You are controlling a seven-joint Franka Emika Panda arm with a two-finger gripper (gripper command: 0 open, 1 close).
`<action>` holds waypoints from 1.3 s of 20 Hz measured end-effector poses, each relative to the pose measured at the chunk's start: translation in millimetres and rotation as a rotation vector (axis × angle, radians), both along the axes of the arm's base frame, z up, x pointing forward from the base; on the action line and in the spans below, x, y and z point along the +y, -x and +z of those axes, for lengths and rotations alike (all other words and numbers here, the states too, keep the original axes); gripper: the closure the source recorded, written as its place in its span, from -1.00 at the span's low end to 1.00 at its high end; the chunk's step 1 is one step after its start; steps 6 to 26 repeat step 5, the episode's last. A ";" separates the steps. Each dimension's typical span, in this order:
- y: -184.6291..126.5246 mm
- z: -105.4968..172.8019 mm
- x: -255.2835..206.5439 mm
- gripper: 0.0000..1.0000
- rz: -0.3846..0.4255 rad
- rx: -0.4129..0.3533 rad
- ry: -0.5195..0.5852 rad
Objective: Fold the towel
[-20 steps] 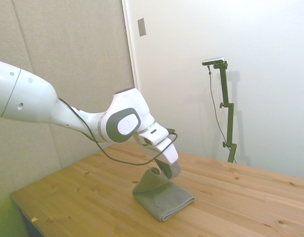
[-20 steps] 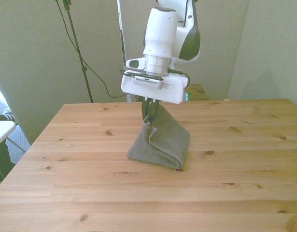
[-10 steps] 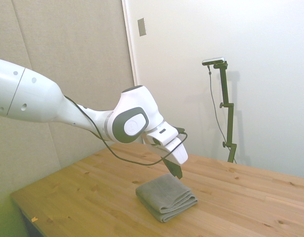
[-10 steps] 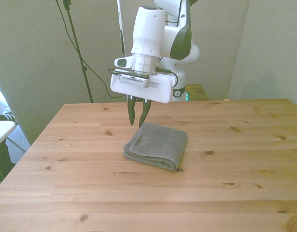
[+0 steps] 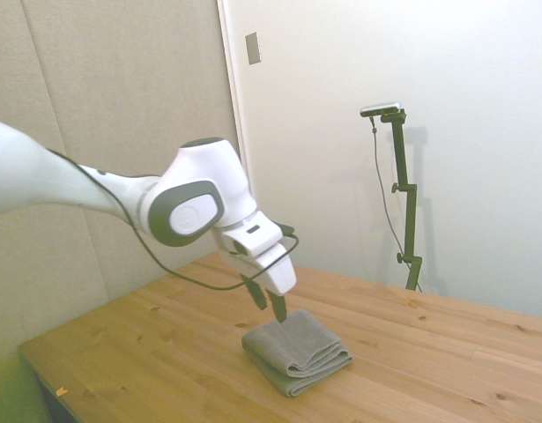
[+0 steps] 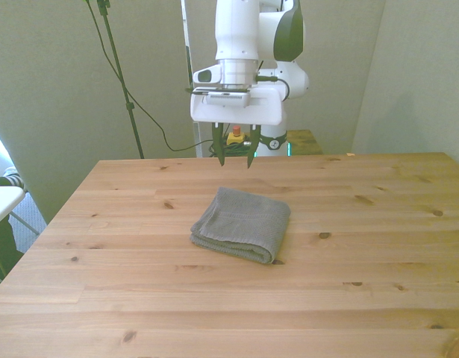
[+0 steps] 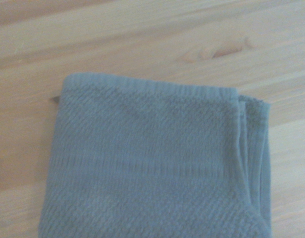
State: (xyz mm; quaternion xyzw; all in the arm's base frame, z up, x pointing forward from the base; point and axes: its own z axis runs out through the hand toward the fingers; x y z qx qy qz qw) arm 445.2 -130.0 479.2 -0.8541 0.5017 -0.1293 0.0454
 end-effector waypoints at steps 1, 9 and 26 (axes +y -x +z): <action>15.2 -3.4 12.3 -1.00 0.032 0.002 0.000; 76.0 -28.8 74.3 -1.00 0.185 0.034 -0.054; 76.0 -28.8 74.3 -1.00 0.185 0.034 -0.054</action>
